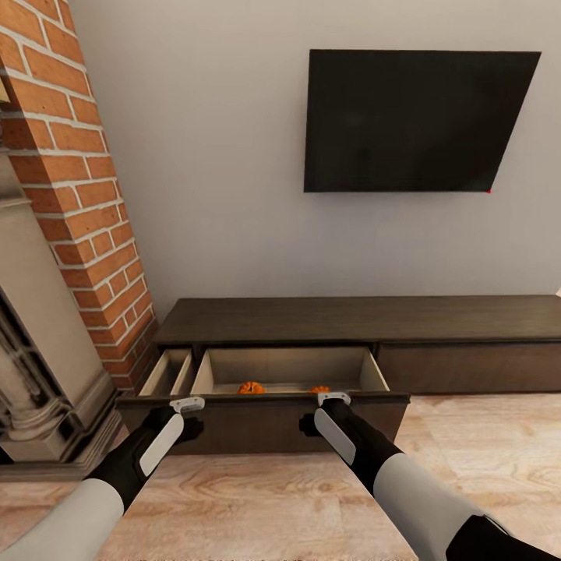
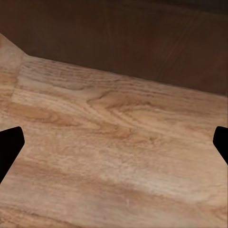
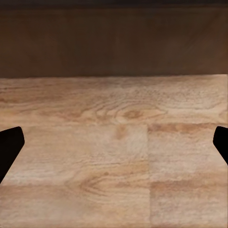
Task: Place each of the two pumpkins and all three candles from the living room inside a cabinet in the living room (use any cabinet), then make sure every cabinet is closed, and position the cauldron so it is next to a table in the living room.
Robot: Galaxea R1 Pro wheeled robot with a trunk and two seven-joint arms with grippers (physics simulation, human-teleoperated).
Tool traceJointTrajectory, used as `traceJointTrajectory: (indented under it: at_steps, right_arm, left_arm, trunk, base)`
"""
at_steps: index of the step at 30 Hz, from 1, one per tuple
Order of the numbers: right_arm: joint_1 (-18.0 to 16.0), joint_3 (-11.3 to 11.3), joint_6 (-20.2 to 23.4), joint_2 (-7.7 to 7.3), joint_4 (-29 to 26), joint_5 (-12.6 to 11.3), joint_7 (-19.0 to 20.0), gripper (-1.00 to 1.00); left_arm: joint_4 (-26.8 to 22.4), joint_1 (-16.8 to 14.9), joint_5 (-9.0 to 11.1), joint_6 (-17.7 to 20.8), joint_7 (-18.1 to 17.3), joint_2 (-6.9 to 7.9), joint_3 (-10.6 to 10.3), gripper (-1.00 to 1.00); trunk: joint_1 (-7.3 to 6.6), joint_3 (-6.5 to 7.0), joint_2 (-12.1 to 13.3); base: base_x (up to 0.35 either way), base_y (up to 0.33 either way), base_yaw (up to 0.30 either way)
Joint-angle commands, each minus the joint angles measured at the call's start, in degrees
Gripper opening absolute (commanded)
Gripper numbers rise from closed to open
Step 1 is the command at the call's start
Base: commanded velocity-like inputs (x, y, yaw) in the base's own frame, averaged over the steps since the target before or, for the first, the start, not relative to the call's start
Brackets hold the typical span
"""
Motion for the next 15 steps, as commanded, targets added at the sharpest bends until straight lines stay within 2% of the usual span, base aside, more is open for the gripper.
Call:
traceJointTrajectory:
  at_steps: [1,12,14,15]
  right_arm:
    - [-0.1,0.3,0.0,-0.04,-0.1,-0.6,-0.6,1.0]
    - [-0.1,0.5,-2.9,-0.06,0.1,-0.6,-0.5,1.0]
    - [-0.1,0.5,-4.1,-0.05,0.2,-0.6,-0.5,1.0]
    - [-0.1,0.6,-6.1,-0.04,0.3,-0.6,-0.5,1.0]
  left_arm:
    - [-0.1,-0.1,0.5,0.0,0.6,0.08,-0.3,1.0]
    - [0.2,0.1,0.0,-5.0,-1.4,0.15,-0.5,1.0]
    - [0.2,0.1,-0.1,-5.2,-1.5,0.15,-0.5,1.0]
    - [0.3,0.1,-0.2,-5.5,-1.6,0.2,-0.6,1.0]
  trunk:
    - [0.22,-0.24,-0.4]
    - [2.63,-2.22,-4.9]
    - [3.07,-2.58,-5.7]
    - [3.29,-2.76,-6.1]
  base:
    - [0.0,0.0,0.0]
    - [0.0,0.0,0.0]
    - [0.0,0.0,0.0]
    - [0.0,0.0,0.0]
